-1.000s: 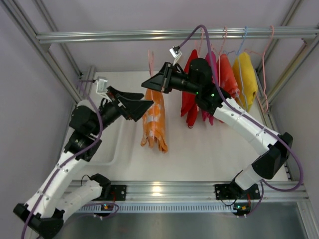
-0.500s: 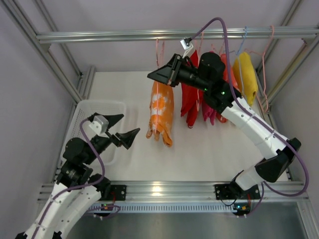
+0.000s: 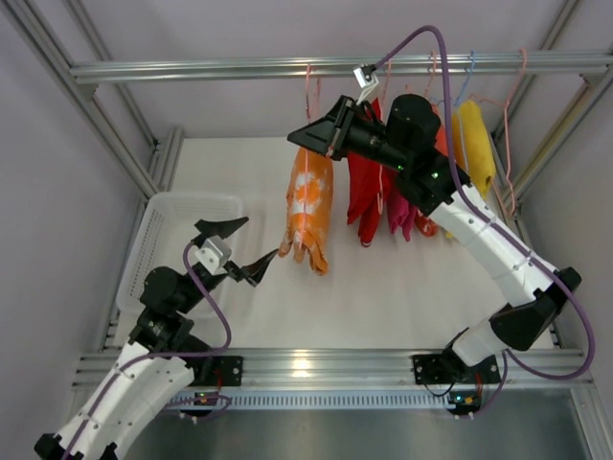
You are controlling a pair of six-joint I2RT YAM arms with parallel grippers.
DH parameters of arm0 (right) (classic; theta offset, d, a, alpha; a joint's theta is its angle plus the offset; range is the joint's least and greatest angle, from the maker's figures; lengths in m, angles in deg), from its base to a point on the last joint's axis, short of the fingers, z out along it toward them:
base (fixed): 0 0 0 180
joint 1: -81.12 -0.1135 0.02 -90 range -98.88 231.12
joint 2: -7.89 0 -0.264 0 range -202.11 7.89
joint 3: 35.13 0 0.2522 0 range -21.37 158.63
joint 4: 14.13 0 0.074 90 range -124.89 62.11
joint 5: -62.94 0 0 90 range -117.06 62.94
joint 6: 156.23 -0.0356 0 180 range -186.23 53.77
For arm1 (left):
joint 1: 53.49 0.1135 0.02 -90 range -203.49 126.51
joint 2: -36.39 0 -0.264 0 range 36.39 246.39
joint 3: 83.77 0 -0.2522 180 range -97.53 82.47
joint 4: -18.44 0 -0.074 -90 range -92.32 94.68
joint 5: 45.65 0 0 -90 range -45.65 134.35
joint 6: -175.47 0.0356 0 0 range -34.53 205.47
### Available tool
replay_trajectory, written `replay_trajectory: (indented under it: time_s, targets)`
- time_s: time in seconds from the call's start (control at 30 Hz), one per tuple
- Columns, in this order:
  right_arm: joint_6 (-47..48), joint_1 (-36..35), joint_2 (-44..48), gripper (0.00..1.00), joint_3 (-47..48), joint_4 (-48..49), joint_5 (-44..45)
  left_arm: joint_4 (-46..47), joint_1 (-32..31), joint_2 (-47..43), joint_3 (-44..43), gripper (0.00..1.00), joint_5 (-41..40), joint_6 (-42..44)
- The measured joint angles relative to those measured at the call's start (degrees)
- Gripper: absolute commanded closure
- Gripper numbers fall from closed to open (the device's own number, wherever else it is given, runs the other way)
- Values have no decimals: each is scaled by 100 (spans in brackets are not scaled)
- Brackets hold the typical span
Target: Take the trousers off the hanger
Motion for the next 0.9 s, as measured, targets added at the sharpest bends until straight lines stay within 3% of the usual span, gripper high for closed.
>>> replay_trajectory:
  time_s: [0.37, 0.7, 0.9]
  targets:
    - [22, 275, -184, 100, 315, -120, 116, 1241, -616, 1040, 2, 1, 37, 190]
    - [-92, 476, -177, 100, 308, -201, 184, 1784, -1421, 1967, -245, 1, -933, 328]
    - [-149, 516, -83, 100, 256, -234, 144, 2177, -1537, 2658, -616, 1, -1740, 210]
